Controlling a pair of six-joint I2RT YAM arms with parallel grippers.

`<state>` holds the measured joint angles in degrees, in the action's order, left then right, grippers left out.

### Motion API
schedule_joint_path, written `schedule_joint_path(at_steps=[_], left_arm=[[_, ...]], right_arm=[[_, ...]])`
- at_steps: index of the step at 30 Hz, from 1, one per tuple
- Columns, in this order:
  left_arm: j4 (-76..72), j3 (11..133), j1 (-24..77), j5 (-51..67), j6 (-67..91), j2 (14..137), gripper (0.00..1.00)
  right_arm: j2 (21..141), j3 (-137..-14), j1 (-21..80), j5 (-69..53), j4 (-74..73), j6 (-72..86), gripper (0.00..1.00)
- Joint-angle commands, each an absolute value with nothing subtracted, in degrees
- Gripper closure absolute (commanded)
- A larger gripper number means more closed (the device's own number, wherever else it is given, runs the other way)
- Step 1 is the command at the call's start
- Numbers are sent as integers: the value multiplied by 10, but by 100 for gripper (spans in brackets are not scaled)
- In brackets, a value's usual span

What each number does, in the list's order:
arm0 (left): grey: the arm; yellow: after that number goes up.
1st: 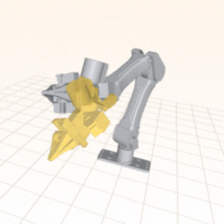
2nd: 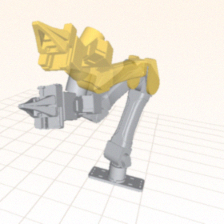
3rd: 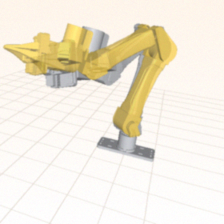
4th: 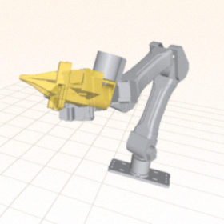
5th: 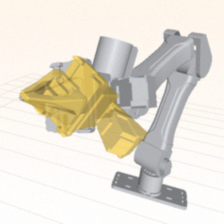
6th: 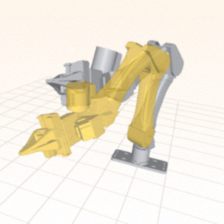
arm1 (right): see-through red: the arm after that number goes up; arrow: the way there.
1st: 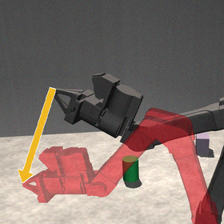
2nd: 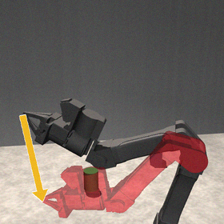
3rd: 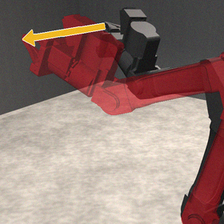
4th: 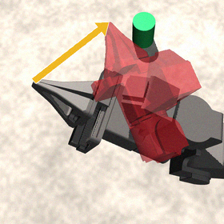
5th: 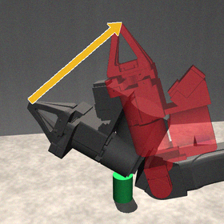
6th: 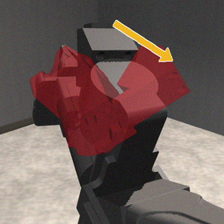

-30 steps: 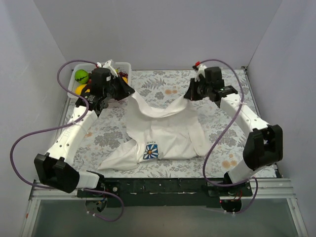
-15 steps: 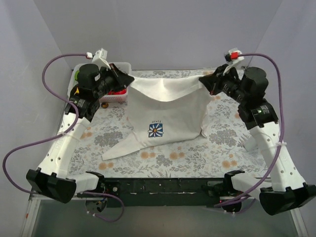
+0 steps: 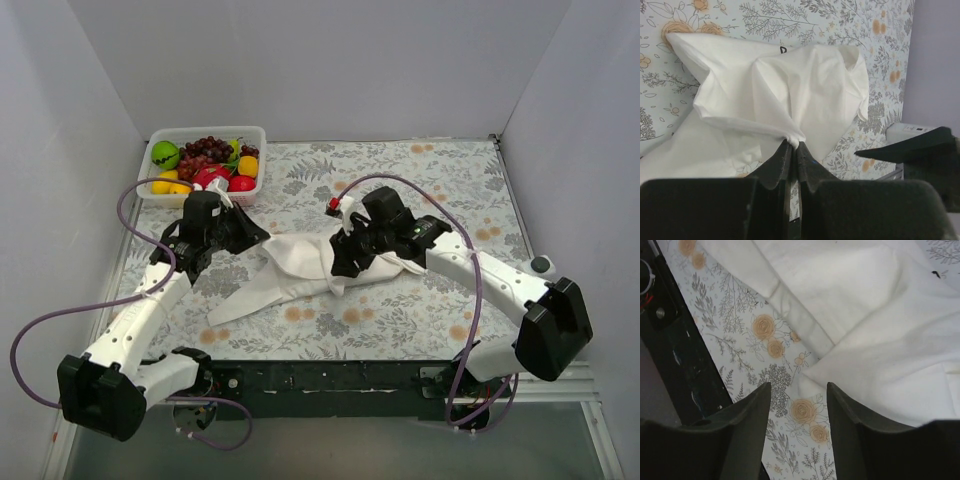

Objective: Pin the brooch onto the clothing

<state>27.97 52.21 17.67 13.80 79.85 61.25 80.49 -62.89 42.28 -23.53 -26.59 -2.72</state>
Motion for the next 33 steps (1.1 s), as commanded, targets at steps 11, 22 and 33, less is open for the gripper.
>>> schedule_joint_path(at_steps=[11, 22, 33], left_arm=[[260, 535, 164, 130, 806, 656, 100], [246, 529, 152, 146, 797, 663, 100], [238, 530, 150, 163, 797, 671, 100]], right_arm=[[736, -531, 368, -185, -180, 138, 39], [737, -445, 357, -141, -148, 134, 42], [734, -344, 240, -239, 125, 153, 32]])
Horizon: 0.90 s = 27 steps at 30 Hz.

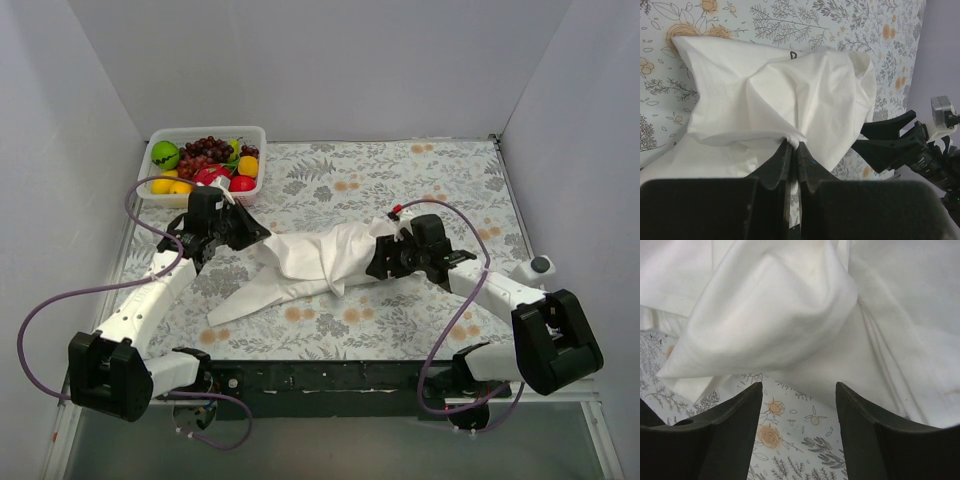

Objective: Pin the brooch onto the clothing

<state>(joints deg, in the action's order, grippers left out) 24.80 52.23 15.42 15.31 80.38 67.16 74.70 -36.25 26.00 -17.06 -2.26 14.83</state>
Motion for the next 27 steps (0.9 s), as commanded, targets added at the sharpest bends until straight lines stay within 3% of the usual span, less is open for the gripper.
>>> schedule_joint_path(at_steps=[1, 7, 19, 27], left_arm=[[237, 530, 150, 163, 795, 671, 100], [240, 534, 150, 163, 793, 679, 100], [241, 545, 151, 166, 789, 686, 100], [239, 543, 150, 168, 788, 686, 100]], right_arm=[[736, -344, 241, -258, 147, 145, 32], [729, -329, 241, -337, 208, 143, 30], [750, -308, 236, -288, 201, 177, 30], [758, -270, 219, -328, 256, 217, 30]])
